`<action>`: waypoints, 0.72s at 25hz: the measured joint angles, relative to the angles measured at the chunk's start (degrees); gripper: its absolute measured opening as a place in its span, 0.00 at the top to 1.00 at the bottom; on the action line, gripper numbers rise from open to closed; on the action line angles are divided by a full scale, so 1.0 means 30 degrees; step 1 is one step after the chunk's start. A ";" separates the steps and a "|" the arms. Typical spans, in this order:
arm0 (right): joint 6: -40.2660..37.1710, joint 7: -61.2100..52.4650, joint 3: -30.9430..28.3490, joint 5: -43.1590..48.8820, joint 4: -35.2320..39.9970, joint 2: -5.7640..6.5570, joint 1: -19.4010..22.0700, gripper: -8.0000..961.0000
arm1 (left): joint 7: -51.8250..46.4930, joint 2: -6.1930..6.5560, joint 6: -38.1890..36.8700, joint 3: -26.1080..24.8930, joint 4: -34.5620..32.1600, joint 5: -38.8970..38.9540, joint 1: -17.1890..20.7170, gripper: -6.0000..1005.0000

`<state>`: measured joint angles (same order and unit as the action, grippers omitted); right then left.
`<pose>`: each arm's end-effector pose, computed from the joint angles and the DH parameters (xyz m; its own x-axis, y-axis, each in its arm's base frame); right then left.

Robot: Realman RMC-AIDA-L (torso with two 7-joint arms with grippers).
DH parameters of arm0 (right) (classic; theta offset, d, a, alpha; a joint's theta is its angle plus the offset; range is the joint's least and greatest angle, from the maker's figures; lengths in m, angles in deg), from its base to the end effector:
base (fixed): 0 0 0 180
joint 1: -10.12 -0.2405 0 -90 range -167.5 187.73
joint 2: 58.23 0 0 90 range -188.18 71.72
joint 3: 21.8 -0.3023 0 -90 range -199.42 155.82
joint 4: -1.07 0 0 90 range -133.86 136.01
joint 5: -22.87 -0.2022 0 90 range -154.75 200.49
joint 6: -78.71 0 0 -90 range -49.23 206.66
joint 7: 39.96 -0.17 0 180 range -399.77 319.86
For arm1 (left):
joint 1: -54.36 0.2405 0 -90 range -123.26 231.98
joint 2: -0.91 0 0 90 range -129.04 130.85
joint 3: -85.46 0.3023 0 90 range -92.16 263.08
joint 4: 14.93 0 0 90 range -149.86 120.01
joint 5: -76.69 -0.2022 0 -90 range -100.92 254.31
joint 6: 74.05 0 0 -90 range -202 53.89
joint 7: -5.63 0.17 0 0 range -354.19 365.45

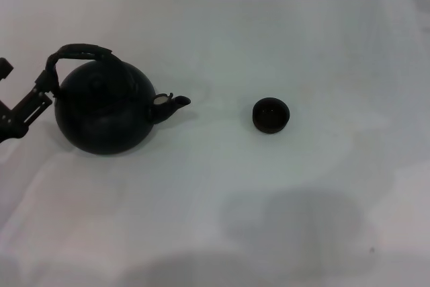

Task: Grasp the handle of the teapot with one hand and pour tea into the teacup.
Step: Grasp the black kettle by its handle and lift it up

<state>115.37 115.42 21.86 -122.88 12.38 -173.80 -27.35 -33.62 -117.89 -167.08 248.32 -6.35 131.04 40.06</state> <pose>0.3781 0.4712 0.0353 0.6663 -0.1710 -0.7258 -0.7291 0.0543 -0.6822 -0.3821 0.2544 -0.0264 0.5343 0.0680 0.8425 0.7679 -0.4556 -0.4503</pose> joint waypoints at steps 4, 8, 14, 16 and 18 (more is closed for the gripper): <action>0.0011 -0.0001 0.0013 0.0009 0.0006 -0.0003 0.0009 0.13 | 0.0131 -0.0043 0.0728 0.0001 -0.0009 -0.0095 -0.0346 0.12; 0.0028 -0.0002 0.0013 0.0011 0.0123 0.0026 0.0009 0.13 | 0.0141 -0.0055 0.1358 0.0001 -0.0070 -0.0099 -0.0584 0.12; 0.0029 -0.0011 0.0006 0.0011 0.0161 0.0067 0.0008 0.13 | 0.0714 -0.0038 0.2337 0.0034 -0.0629 -0.0176 -0.0806 0.12; 0.0029 -0.0012 0.0006 0.0010 0.0179 0.0071 0.0009 0.13 | 0.1189 -0.0037 0.2435 0.0034 -0.0765 -0.0266 -0.0840 0.12; 0.0029 -0.0016 0.0005 0.0010 0.0182 0.0075 0.0008 0.13 | 0.1631 -0.0040 0.2636 0.0035 -0.0920 -0.0402 -0.0893 0.12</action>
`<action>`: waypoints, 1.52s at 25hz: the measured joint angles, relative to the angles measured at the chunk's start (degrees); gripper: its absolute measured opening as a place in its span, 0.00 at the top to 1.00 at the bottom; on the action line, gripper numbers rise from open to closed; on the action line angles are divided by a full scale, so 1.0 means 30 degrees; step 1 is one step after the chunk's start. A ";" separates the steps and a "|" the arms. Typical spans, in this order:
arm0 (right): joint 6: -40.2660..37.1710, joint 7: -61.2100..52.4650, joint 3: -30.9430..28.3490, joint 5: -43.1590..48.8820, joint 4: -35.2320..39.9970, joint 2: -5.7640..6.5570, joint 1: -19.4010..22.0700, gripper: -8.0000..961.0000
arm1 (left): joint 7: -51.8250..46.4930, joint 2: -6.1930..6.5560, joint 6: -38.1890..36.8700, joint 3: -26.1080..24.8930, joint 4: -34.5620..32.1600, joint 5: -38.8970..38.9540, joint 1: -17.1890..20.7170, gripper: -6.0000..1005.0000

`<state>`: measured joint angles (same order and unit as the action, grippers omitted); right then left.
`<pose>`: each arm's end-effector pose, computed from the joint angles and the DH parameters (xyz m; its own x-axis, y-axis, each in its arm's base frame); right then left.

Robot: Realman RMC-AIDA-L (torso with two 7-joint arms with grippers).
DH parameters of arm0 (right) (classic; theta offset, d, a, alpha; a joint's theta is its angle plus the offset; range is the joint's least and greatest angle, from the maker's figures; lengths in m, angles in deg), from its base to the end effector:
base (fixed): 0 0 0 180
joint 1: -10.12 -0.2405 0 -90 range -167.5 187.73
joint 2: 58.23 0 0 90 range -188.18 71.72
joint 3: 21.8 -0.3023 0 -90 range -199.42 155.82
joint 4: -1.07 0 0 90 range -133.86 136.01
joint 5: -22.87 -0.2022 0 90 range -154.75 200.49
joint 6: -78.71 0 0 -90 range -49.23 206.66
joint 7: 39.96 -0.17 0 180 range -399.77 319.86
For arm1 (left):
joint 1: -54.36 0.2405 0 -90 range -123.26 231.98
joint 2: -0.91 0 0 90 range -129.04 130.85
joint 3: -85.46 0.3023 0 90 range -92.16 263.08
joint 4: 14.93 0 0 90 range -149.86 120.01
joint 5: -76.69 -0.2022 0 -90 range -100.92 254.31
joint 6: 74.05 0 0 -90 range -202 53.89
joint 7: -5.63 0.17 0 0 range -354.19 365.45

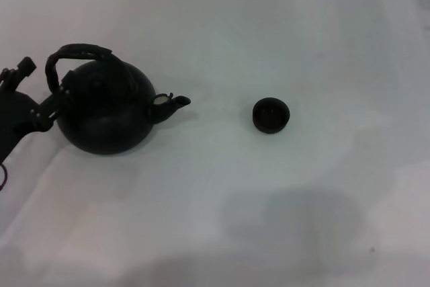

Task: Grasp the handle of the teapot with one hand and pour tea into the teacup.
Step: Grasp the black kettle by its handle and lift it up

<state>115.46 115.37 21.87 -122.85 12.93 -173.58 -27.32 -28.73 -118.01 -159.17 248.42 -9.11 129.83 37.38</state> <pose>0.3771 0.4730 0.0402 0.6721 -0.1597 -0.7230 -0.7251 0.0554 -0.6864 -0.3809 0.2760 -0.0464 0.6055 0.1105 0.7881 0.7362 -0.4538 -0.5020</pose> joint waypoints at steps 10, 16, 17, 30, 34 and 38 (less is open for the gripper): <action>0.0070 -0.0010 -0.0170 -0.0001 0.0006 0.0040 0.0115 0.13 | 0.1265 -0.0001 0.0539 -0.0005 -0.0622 -0.0114 -0.0180 0.26; 0.0101 -0.0040 -0.0175 -0.0024 0.0006 0.0040 0.0197 0.13 | 0.1283 -0.0001 0.0541 -0.0004 -0.0622 -0.0086 -0.0287 0.48; 0.0103 -0.0048 -0.0174 -0.0033 0.0006 0.0041 0.0208 0.13 | 0.1286 -0.0001 0.0554 -0.0010 -0.0622 -0.0064 -0.0301 0.51; 0.0116 -0.0056 -0.0175 -0.0048 0.0004 0.0026 0.0264 0.13 | 0.1290 -0.0008 0.0837 -0.0031 -0.0983 0.0041 -0.0613 0.82; 0.0116 -0.0076 -0.0174 -0.0039 -0.0050 0.0012 0.0264 0.13 | 0.1289 -0.0001 0.0827 -0.0031 -0.1031 0.0160 -0.0781 0.87; 0.0116 -0.0077 -0.0175 -0.0030 -0.0129 0.0010 0.0265 0.13 | 0.1289 0.0000 0.0727 -0.0033 -0.1058 0.0712 -0.1104 0.87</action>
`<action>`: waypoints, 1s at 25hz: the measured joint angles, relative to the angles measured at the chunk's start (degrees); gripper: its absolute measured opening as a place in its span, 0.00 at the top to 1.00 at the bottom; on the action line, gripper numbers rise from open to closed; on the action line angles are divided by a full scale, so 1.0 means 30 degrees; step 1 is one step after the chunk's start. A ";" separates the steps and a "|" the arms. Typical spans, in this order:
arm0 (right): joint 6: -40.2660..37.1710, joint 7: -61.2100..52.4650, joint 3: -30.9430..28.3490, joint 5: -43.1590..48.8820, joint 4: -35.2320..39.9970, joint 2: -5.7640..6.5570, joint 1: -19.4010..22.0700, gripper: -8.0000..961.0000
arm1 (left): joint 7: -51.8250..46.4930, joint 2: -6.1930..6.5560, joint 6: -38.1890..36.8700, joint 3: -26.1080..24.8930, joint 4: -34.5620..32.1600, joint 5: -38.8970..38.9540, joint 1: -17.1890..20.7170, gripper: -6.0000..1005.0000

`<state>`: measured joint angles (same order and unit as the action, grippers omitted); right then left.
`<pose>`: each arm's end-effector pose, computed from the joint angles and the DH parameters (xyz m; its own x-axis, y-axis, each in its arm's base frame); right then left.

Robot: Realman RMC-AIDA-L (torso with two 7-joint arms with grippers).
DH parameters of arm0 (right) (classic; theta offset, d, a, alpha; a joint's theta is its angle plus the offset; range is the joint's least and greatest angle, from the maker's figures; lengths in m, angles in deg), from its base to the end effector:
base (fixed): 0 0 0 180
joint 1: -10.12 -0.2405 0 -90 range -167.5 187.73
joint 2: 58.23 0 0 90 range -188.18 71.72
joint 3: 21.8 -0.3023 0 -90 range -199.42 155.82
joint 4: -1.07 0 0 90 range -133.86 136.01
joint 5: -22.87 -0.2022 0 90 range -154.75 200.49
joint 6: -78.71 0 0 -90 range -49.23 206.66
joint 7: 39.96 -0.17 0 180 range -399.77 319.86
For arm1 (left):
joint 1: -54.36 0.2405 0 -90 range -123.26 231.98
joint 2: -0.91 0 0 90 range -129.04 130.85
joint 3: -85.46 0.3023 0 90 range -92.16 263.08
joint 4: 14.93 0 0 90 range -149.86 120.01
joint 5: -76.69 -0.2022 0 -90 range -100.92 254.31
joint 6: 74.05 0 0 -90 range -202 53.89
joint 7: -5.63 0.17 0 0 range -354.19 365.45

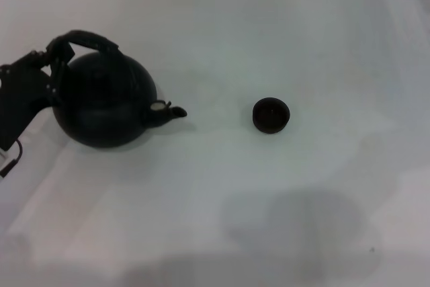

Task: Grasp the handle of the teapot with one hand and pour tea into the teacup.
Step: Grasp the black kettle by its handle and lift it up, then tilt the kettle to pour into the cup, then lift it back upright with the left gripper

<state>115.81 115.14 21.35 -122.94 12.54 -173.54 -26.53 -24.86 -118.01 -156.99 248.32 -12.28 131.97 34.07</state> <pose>0.3848 0.4668 0.0404 0.6605 -0.1664 -0.7322 -0.7324 0.0722 -0.6771 -0.3615 0.3018 -0.0515 0.6195 0.0545 0.7831 0.7083 -0.4689 -0.5277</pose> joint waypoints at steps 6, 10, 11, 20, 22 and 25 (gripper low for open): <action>-0.0028 -0.0011 0.0002 0.0033 -0.0028 -0.0009 -0.0001 0.13 | 0.0155 -0.0027 -0.0037 -0.0002 -0.0181 0.0798 -0.0862 0.87; -0.0088 -0.0013 0.0002 0.0034 -0.0052 -0.0031 -0.0001 0.13 | 0.1668 -0.0022 0.0067 0.0000 -0.0743 0.0843 -0.1531 0.87; -0.0097 -0.0012 0.0001 0.0034 -0.0058 -0.0031 -0.0001 0.13 | 0.2240 -0.0021 0.0115 0.0001 -0.0908 0.0843 -0.1706 0.87; -0.0150 -0.0052 -0.0024 0.0030 -0.0081 -0.0045 0.0052 0.13 | 0.5308 -0.0070 0.0977 0.0001 -0.2296 0.0878 -0.2704 0.87; -0.0146 -0.0082 -0.0029 0.0028 -0.0080 -0.0051 0.0115 0.13 | 0.5450 -0.0082 0.1279 0.0001 -0.2452 0.0796 -0.2868 0.87; -0.0076 -0.0095 -0.0027 0.0028 -0.0080 -0.0056 0.0165 0.13 | 0.5471 -0.0087 0.1485 0.0000 -0.2529 0.0584 -0.3017 0.87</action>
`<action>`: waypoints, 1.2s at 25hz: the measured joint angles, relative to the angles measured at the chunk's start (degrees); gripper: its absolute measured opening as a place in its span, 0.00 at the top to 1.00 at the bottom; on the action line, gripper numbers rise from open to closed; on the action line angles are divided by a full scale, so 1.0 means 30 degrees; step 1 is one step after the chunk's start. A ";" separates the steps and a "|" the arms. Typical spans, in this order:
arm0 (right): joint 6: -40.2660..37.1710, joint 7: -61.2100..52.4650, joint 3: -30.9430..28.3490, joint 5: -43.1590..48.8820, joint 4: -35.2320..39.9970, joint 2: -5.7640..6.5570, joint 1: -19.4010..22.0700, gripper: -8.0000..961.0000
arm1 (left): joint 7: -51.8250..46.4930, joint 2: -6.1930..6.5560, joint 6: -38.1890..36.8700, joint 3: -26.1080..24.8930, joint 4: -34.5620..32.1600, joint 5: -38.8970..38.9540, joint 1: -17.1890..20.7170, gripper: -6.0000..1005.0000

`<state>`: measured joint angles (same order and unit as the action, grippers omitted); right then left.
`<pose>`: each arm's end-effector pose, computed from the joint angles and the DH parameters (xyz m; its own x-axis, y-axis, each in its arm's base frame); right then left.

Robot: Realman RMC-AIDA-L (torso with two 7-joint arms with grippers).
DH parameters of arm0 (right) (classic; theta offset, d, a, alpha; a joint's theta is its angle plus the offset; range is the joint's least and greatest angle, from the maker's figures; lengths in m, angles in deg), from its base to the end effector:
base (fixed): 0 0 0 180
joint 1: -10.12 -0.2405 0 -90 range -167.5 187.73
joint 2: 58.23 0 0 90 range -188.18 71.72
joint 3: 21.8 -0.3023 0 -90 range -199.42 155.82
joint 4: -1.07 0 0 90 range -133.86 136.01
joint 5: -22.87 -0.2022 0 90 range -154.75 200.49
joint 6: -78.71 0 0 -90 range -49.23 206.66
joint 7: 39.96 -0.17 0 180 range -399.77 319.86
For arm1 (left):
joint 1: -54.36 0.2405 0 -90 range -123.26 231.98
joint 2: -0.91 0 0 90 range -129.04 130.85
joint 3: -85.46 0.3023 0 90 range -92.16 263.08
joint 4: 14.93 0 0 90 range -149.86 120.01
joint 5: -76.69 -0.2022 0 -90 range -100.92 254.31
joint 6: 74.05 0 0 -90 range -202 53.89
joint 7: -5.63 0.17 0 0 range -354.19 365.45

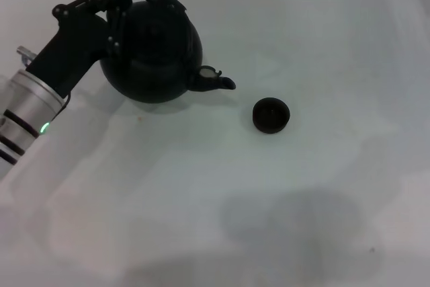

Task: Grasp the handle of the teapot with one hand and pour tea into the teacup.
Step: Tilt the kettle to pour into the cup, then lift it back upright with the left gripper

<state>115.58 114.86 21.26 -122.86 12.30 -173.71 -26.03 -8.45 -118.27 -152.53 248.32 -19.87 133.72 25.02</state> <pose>0.3897 0.4623 0.0374 0.6513 -0.1804 -0.7371 -0.7371 0.0802 -0.6710 -0.2944 0.3561 -0.0741 0.7162 -0.1402 0.6837 0.5183 -0.5492 -0.6555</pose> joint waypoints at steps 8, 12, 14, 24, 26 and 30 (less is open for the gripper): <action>0.0025 -0.0033 0.0163 -0.0021 -0.0075 -0.0108 0.0040 0.13 | 0.1638 -0.0027 0.0636 0.0000 -0.0385 -0.0679 -0.0212 0.87; 0.0044 -0.0040 0.0175 -0.0038 -0.0344 -0.0123 0.0008 0.13 | 0.2627 -0.0032 0.1331 -0.0001 -0.0675 -0.0693 -0.0381 0.87; 0.0055 -0.0043 0.0150 -0.0052 -0.0410 -0.0123 0.0010 0.13 | 0.2659 -0.0032 0.1441 0.0000 -0.0726 -0.0698 -0.0508 0.87; 0.0073 -0.0044 0.0187 -0.0087 -0.0511 -0.0119 0.0043 0.13 | 0.2672 -0.0031 0.2439 0.0001 -0.0790 -0.1112 -0.1647 0.87; 0.0075 -0.0044 0.0187 -0.0088 -0.0539 -0.0119 0.0041 0.13 | 0.2687 -0.0031 0.2693 0.0001 -0.0844 -0.1245 -0.1900 0.87; 0.0076 -0.0044 0.0120 -0.0088 -0.0575 -0.0119 0.0038 0.13 | 0.3236 -0.0050 0.3276 -0.0001 -0.1030 -0.1381 -0.2164 0.87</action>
<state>115.81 114.73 21.62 -123.12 10.57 -174.07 -25.92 1.26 -118.42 -142.71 248.32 -22.96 129.58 18.53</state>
